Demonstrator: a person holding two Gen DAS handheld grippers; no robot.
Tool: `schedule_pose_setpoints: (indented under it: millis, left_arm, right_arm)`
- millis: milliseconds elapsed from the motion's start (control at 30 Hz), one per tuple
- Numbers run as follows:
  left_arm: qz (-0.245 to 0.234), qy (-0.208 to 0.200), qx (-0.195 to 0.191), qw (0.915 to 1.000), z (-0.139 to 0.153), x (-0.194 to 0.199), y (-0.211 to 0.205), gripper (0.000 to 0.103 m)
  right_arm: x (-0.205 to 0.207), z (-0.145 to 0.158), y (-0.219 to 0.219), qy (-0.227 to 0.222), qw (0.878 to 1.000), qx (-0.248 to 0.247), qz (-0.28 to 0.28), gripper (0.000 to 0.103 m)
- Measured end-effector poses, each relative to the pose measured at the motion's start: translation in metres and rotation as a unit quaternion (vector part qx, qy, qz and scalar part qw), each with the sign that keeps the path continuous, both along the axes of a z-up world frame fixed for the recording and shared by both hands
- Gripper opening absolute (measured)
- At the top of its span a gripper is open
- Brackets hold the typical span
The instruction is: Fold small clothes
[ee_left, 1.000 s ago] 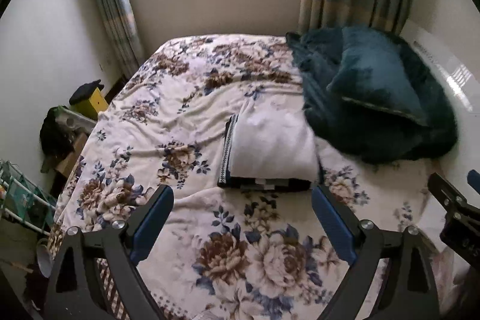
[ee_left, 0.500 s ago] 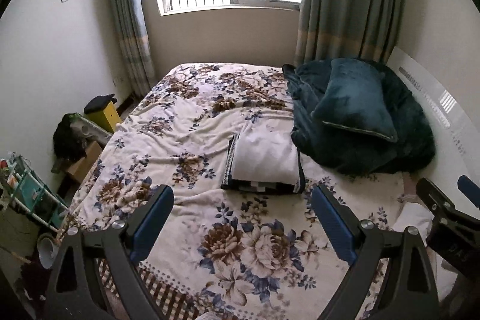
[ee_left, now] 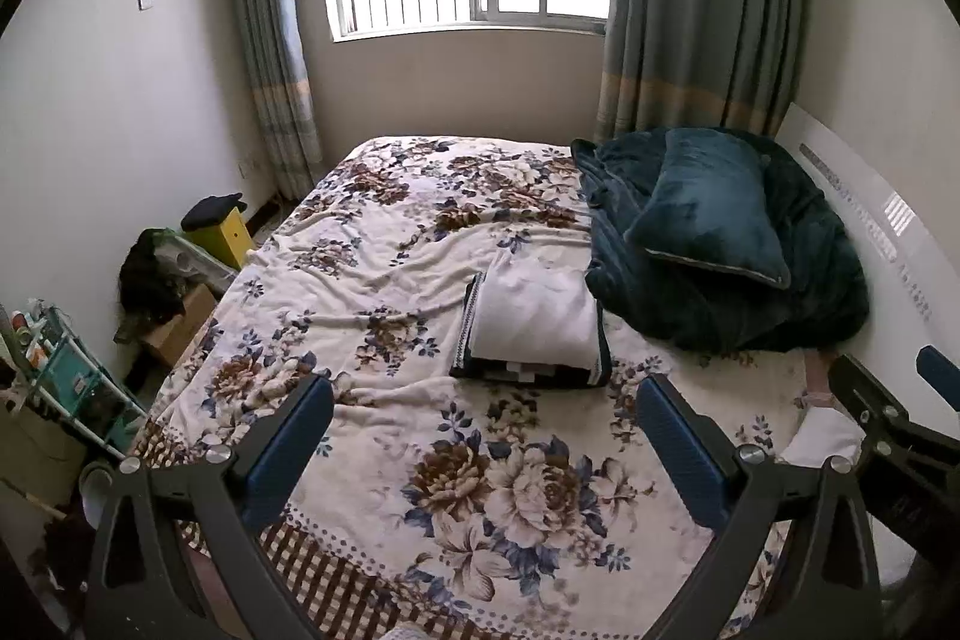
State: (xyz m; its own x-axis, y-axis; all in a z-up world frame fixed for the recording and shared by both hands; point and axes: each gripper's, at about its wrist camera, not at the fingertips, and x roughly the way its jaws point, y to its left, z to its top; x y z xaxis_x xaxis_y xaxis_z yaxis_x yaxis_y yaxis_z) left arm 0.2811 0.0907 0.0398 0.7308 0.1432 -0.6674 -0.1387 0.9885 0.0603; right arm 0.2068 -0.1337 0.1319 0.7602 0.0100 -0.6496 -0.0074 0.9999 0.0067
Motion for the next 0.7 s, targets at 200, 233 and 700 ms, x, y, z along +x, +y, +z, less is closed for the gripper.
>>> schedule_pose_setpoints:
  millis: [200, 233, 700]
  left_arm:
    - [0.002, 0.000, 0.000, 1.0000, 0.0014, -0.0031, 0.0003, 0.103]
    - [0.003, 0.000, -0.001, 1.0000, 0.0017, -0.0044, 0.0004, 0.103]
    - [0.011, -0.001, 0.006, 0.9999, 0.0060, -0.0067, 0.0023, 0.103]
  right_arm:
    - [-0.0012, 0.0035, 0.0012, -0.002, 1.000, -0.002, 0.005, 0.103]
    - [-0.0019, 0.0043, 0.0016, -0.003, 1.000, -0.002, 0.006, 0.103]
    - [0.0001, 0.0058, 0.0046, 0.005, 1.000, 0.004, 0.016, 0.103]
